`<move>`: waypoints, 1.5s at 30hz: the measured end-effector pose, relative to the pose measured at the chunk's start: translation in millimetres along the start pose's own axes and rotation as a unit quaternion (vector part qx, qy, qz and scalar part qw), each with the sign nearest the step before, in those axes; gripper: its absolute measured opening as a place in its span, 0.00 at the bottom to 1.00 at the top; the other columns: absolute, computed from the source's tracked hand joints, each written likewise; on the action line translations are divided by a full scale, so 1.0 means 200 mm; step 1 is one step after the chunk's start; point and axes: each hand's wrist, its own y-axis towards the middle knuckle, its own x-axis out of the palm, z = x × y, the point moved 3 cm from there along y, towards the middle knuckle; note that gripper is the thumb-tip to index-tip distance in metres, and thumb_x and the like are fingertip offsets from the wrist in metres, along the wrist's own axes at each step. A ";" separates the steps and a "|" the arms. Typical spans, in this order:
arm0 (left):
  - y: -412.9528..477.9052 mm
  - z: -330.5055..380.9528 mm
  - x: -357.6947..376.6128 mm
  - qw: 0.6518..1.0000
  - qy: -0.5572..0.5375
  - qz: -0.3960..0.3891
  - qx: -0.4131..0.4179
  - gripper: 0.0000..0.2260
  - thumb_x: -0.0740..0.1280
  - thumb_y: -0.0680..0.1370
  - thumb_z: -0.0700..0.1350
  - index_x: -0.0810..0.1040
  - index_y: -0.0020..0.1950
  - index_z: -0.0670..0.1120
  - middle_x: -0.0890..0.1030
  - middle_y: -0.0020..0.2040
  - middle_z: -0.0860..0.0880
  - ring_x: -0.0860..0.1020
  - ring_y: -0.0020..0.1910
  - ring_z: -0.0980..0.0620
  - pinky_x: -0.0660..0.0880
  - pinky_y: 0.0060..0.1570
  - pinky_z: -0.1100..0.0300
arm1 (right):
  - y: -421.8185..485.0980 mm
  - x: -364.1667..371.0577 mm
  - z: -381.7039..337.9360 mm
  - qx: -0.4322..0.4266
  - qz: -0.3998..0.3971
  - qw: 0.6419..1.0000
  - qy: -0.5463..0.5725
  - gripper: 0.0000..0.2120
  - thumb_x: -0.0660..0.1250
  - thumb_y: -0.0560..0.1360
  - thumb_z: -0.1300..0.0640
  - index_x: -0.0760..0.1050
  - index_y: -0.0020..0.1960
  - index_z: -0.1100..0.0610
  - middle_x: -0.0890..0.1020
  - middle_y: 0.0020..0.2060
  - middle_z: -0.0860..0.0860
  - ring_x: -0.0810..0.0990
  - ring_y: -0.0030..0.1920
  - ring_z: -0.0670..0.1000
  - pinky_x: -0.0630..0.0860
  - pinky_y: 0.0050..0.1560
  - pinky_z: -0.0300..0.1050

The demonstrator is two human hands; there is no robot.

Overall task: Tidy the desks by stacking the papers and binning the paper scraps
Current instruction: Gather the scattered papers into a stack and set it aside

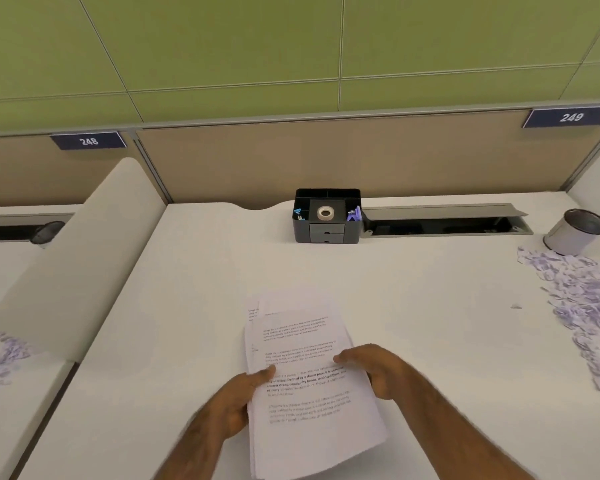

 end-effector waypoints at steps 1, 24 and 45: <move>0.00 -0.01 0.01 0.999 0.032 0.015 0.013 0.18 0.71 0.79 0.45 0.79 0.67 0.40 0.83 0.61 0.38 0.82 0.61 0.38 0.74 0.67 0.38 | 0.00 -0.02 0.02 -0.010 0.003 1.000 -0.015 0.16 0.72 0.74 0.67 0.79 0.60 0.68 0.85 0.53 0.64 0.84 0.56 0.65 0.80 0.58 0.61; -0.25 0.32 0.44 0.898 0.140 0.146 0.390 0.08 0.71 0.79 0.45 0.84 0.57 0.48 0.88 0.50 0.53 0.85 0.53 0.50 0.81 0.54 0.56 | -0.39 -0.09 -0.30 -0.414 0.156 0.896 -0.033 0.15 0.71 0.76 0.64 0.80 0.59 0.49 0.87 0.51 0.44 0.85 0.52 0.47 0.80 0.52 0.42; -0.28 0.31 0.38 0.899 0.113 0.078 0.417 0.30 0.79 0.61 0.62 0.81 0.59 0.50 0.87 0.53 0.50 0.85 0.52 0.50 0.83 0.49 0.55 | -0.41 -0.04 -0.15 -0.419 0.148 0.894 -0.051 0.29 0.82 0.67 0.57 0.74 0.64 0.46 0.85 0.54 0.43 0.84 0.53 0.43 0.81 0.48 0.38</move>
